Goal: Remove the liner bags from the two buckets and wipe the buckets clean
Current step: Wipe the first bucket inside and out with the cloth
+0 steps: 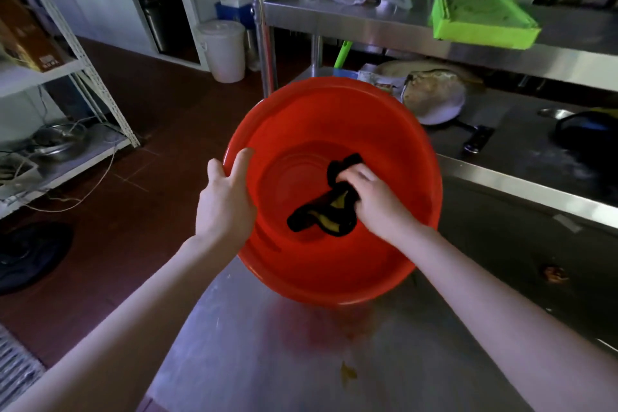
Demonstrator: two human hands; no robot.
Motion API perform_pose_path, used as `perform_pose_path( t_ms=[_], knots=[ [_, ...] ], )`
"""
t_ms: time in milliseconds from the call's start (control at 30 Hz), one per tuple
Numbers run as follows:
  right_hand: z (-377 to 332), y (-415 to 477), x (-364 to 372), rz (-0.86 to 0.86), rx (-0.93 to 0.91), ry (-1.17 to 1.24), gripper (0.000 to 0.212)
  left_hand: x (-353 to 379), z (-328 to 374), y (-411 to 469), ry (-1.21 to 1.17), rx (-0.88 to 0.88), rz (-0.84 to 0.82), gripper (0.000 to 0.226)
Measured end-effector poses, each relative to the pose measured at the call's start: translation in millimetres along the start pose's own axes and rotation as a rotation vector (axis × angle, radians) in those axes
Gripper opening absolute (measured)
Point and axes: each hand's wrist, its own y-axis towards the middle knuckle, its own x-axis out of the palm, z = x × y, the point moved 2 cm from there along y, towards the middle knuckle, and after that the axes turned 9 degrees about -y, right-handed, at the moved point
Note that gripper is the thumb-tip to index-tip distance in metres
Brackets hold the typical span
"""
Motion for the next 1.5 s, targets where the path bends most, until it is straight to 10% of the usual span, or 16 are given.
perform_pose_path(
  t_ms=[300,533,733,900,1033,1500],
  knots=[
    [-24.3,-66.1,-125.2,0.352,0.03,-0.094,0.052,-19.2,-20.0,8.2,0.002,-0.266,-0.092,0.071],
    [-3.5,-113.7,-133.7,0.281,0.113,-0.055,0.056,-34.3,-60.3,23.2,0.158,-0.42,-0.294,0.067],
    [6.0,-141.6,-97.0,0.167,0.199,-0.011,0.058,-18.1,3.7,-4.5,0.403,0.144,-0.129,0.052],
    [3.1,-151.9,-77.9,0.113,0.224,0.044,0.058,32.6,96.2,-60.5,0.181,0.41,-0.551,0.058],
    [3.0,-165.4,-77.4,0.119,0.246,0.069,0.057,38.3,91.8,-75.2,0.302,0.572,-0.409,0.05],
    [-56.3,-79.2,-41.1,0.242,0.233,0.396,0.066,-76.6,-30.5,-0.5,-0.314,0.336,-0.265,0.041]
  ],
)
